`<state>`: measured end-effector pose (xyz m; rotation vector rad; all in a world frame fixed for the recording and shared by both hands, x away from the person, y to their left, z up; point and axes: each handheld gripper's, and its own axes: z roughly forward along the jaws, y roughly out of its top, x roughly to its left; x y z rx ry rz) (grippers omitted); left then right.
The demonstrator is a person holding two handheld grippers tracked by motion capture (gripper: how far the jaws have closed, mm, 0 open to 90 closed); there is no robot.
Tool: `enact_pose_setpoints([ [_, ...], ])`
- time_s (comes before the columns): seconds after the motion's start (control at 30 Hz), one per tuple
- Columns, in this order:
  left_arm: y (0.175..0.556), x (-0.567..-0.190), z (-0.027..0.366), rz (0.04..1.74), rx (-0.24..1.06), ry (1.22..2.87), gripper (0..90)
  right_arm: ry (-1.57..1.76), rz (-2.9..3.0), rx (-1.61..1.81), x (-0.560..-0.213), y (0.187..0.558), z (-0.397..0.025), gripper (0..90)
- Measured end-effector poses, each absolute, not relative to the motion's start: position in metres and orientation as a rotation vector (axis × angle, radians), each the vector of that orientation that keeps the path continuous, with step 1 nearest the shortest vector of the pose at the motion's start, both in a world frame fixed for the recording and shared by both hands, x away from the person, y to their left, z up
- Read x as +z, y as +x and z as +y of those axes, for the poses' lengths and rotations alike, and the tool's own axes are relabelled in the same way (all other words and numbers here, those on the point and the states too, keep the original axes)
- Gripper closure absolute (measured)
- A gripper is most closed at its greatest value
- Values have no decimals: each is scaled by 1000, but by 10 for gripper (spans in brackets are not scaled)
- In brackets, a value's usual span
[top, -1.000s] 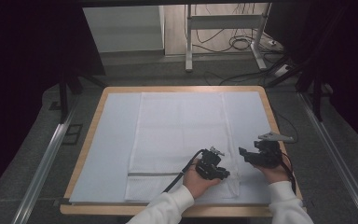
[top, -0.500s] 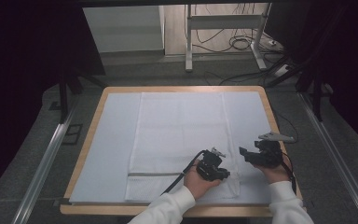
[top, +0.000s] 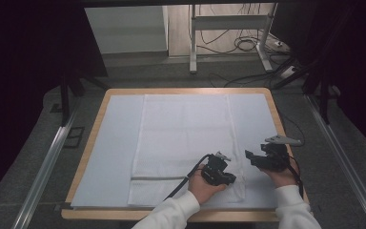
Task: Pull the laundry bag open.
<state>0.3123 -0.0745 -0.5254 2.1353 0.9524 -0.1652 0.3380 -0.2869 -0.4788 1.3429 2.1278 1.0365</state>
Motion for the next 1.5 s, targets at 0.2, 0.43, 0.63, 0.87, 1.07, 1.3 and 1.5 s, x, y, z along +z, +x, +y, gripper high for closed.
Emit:
enact_pose_setpoints([
  [0.2,309,-525,-77,938,-109,2158,838,1345,2126,1036,-478,338,-287,282],
  [0.43,311,-525,-75,941,-132,2152,869,1345,2125,1033,-478,338,-288,283],
  [0.63,313,-525,-72,938,-149,2147,872,1348,2123,1034,-479,338,-290,283],
  [0.87,314,-524,-68,925,-162,2140,872,1358,2138,1040,-479,338,-290,282],
  [1.07,314,-524,-63,911,-167,2127,873,1380,2154,1037,-479,338,-289,282],
  [1.3,313,-520,-59,908,-160,2115,873,1387,2168,1034,-480,339,-289,282],
  [1.5,312,-518,-58,902,-145,2112,873,1394,2172,1032,-480,339,-288,282],
])
